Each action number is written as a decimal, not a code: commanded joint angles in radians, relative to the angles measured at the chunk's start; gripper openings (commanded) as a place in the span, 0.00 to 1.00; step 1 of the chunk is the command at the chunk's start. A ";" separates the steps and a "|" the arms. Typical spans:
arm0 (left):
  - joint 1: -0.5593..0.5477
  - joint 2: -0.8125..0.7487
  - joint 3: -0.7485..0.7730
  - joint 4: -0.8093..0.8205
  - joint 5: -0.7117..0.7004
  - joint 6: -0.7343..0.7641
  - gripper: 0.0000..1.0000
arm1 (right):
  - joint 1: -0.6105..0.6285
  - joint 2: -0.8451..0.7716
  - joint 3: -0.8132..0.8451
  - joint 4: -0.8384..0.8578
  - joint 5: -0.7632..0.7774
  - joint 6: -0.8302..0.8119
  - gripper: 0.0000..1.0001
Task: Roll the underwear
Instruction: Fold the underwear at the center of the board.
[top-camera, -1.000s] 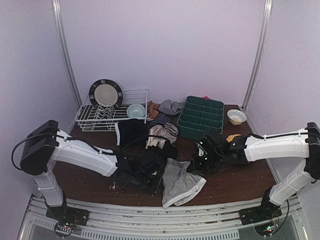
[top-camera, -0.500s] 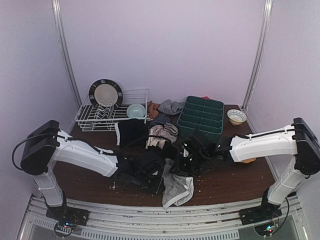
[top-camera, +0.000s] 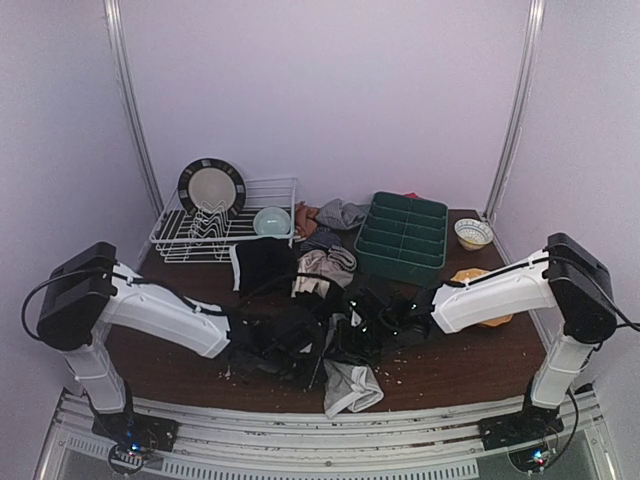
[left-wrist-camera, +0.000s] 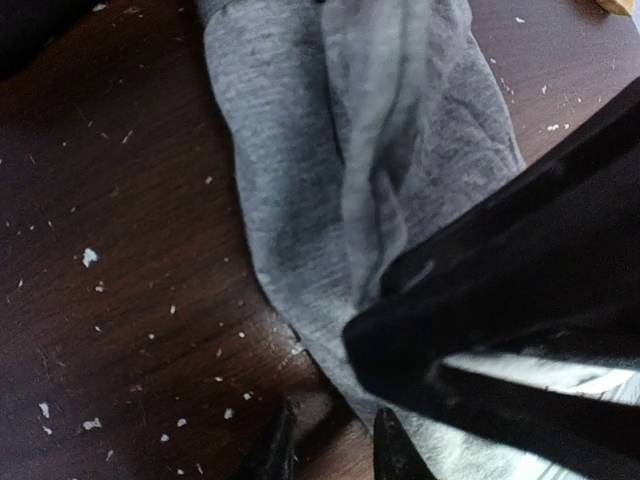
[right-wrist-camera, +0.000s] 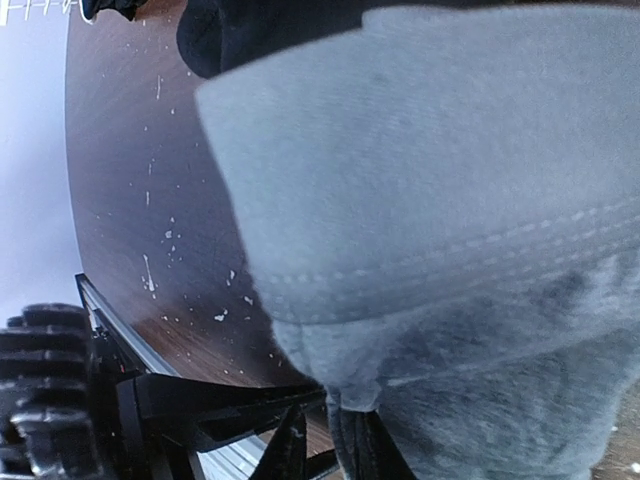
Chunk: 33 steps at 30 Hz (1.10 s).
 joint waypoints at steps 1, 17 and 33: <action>0.003 -0.020 -0.042 0.007 -0.009 -0.020 0.27 | 0.015 0.037 -0.012 0.065 -0.030 0.038 0.20; 0.004 -0.206 -0.136 -0.075 -0.107 -0.036 0.25 | 0.023 -0.094 0.000 0.003 -0.037 -0.042 0.47; 0.011 -0.253 -0.011 -0.143 -0.158 0.035 0.19 | 0.047 -0.281 -0.125 -0.216 0.151 -0.268 0.20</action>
